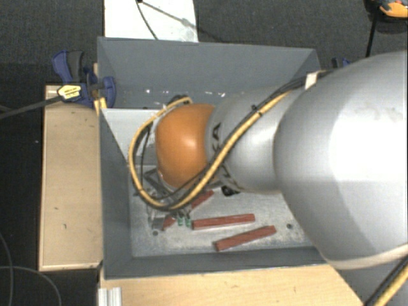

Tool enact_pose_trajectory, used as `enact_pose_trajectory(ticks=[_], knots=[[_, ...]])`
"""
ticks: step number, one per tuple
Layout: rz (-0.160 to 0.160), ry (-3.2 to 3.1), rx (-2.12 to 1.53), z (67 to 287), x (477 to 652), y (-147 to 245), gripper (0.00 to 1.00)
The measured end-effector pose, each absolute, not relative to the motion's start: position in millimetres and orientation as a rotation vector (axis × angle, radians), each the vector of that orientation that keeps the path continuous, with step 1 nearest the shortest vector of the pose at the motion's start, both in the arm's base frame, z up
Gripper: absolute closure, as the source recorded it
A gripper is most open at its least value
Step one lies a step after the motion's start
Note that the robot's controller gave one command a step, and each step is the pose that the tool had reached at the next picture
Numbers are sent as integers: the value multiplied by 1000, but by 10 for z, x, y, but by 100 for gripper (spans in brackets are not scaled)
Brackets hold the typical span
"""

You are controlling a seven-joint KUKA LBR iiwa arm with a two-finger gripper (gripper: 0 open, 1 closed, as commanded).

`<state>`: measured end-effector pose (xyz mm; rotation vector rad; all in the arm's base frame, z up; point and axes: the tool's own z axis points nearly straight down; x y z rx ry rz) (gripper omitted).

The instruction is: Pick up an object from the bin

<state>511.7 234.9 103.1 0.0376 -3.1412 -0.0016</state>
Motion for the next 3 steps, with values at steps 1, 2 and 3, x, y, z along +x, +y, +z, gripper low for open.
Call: enact_pose_trajectory(ticks=[1,2,3], knots=[[-2,-3141,36,1031,5117,2348,100],[-1,-3137,151,1344,5117,2111,100],[-2,-3143,133,1492,5355,1999,100]])
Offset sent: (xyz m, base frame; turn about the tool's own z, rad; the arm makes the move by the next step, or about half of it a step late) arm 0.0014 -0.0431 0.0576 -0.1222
